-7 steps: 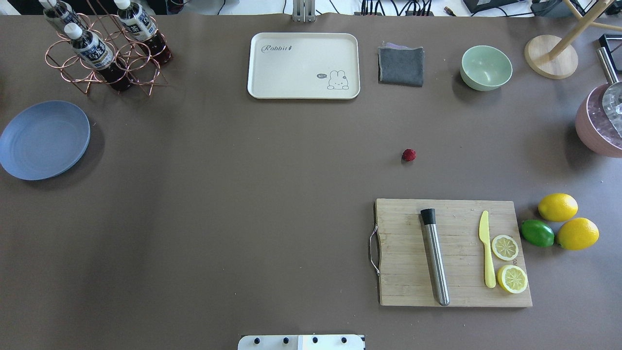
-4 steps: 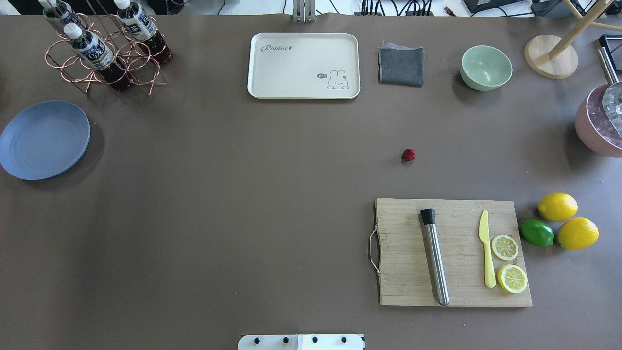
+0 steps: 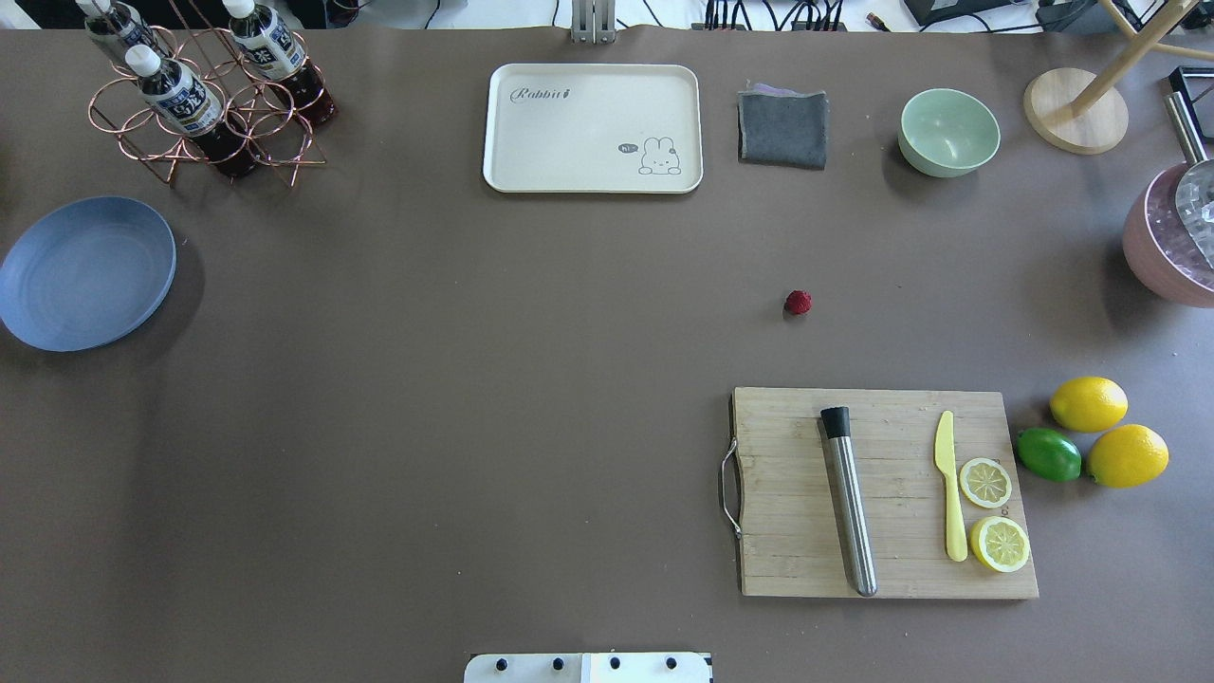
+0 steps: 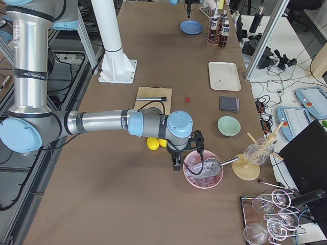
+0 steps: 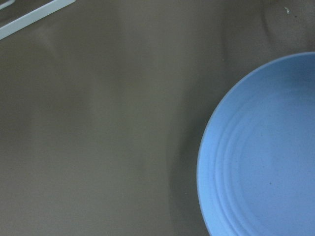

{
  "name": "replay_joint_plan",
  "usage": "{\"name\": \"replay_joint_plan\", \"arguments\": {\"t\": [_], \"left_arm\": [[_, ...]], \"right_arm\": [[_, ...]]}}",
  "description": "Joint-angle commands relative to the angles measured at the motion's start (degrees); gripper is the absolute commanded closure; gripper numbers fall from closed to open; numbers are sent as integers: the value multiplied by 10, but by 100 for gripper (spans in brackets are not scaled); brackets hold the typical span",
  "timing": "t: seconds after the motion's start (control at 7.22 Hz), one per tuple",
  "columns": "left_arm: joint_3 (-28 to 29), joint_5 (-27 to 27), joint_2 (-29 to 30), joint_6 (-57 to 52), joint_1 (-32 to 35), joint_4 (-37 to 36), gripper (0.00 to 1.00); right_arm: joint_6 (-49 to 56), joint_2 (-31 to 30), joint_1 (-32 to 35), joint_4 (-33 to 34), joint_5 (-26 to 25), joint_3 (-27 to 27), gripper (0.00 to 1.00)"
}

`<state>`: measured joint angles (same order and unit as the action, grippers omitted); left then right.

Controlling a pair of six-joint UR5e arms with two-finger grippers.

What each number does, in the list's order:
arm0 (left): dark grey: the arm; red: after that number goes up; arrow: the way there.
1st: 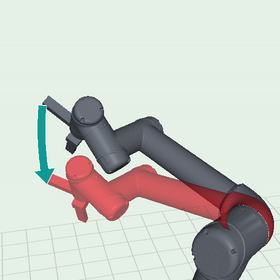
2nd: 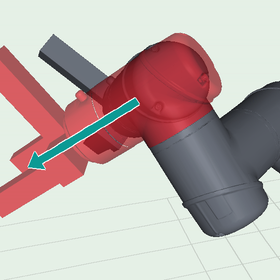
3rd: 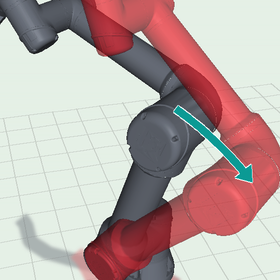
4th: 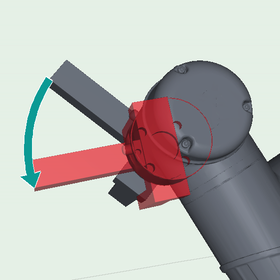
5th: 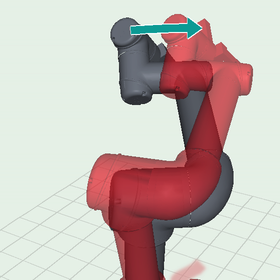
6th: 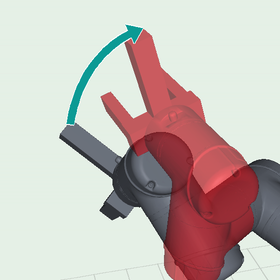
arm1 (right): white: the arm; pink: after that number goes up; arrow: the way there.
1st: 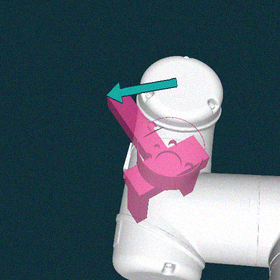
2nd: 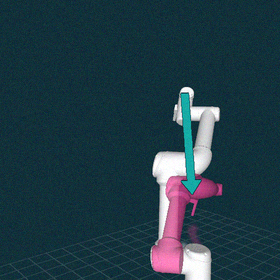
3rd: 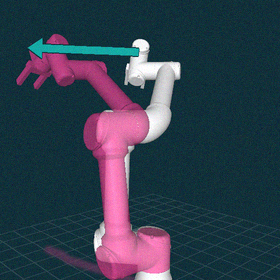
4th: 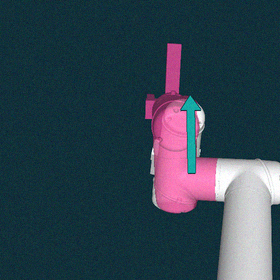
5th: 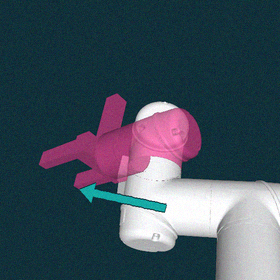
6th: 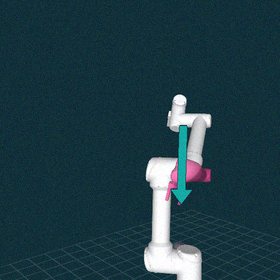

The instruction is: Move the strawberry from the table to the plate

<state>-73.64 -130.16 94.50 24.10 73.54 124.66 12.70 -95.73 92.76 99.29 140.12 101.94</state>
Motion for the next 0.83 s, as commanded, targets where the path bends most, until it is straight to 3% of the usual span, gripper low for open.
{"name": "replay_joint_plan", "arguments": {"t": [0.0,0.69], "left_arm": [[54,1,24,5,-6,40,5],[90,0,66,54,-22,46,14]], "right_arm": [[-2,-16,0,-35,9,-1,0],[-7,-17,0,-35,9,-2,0]]}}
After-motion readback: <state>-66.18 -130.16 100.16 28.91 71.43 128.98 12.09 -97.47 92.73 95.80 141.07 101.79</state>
